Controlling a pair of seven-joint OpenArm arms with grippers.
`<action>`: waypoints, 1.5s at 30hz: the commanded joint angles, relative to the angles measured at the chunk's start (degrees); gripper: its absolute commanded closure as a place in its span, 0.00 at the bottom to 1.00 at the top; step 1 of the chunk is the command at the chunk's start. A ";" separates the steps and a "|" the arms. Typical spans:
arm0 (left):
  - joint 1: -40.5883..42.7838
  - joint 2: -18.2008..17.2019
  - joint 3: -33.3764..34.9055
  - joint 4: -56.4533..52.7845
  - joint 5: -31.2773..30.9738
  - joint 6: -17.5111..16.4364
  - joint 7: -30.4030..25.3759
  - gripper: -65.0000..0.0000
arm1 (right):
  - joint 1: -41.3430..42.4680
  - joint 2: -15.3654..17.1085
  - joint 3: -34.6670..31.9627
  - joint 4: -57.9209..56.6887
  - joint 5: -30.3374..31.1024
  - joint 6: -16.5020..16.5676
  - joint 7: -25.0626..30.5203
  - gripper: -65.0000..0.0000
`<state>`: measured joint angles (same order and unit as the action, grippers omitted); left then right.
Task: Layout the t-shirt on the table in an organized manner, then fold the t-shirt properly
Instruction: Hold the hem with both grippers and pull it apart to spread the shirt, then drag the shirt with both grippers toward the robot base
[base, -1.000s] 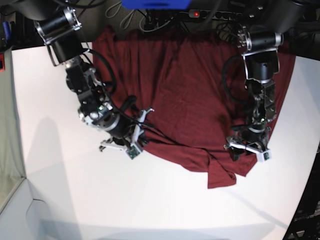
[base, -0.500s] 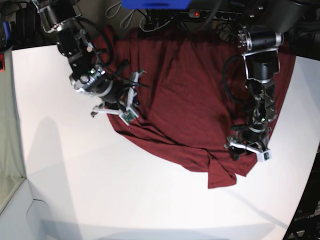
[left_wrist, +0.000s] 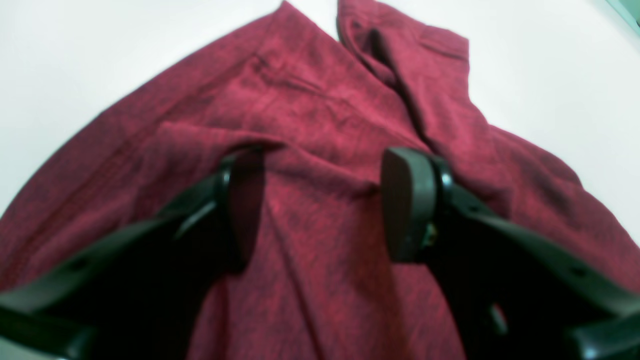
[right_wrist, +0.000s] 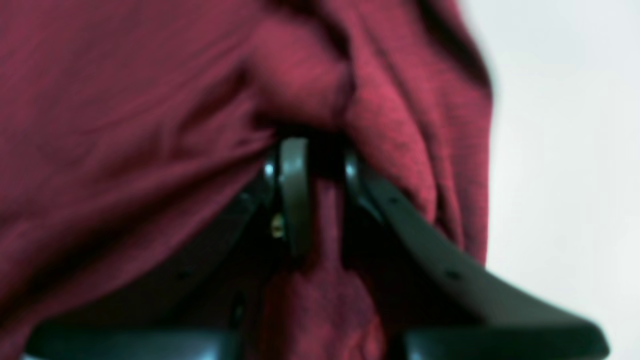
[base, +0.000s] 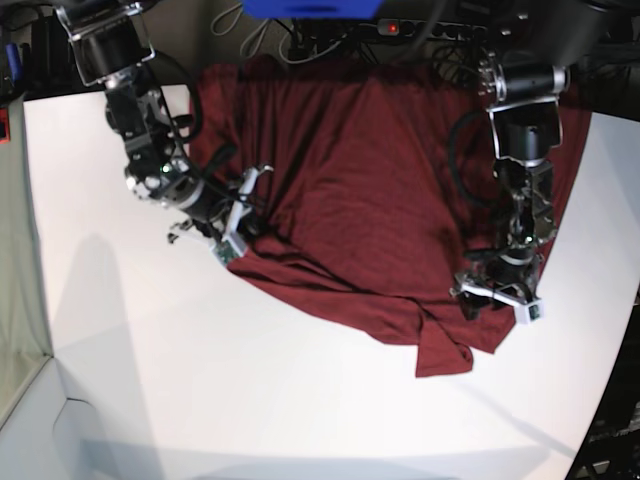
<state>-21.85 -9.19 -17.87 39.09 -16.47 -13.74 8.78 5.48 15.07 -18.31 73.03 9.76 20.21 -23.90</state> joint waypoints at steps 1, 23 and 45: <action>0.09 -0.52 -0.02 -0.45 0.69 1.91 4.19 0.43 | 0.63 0.97 0.68 -3.63 -3.74 -1.96 -6.21 0.88; -16.00 -0.52 -0.02 -19.27 10.89 1.91 -14.71 0.43 | 33.87 0.97 0.59 -47.06 -3.83 -1.96 12.87 0.87; -17.58 1.32 -0.37 -15.93 10.27 1.39 -14.36 0.43 | 29.56 1.76 0.77 -27.10 -3.83 -1.96 12.43 0.87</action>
<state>-37.30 -7.33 -18.22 21.74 -5.76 -11.94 -3.46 32.82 15.88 -17.85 44.88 5.69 18.61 -13.02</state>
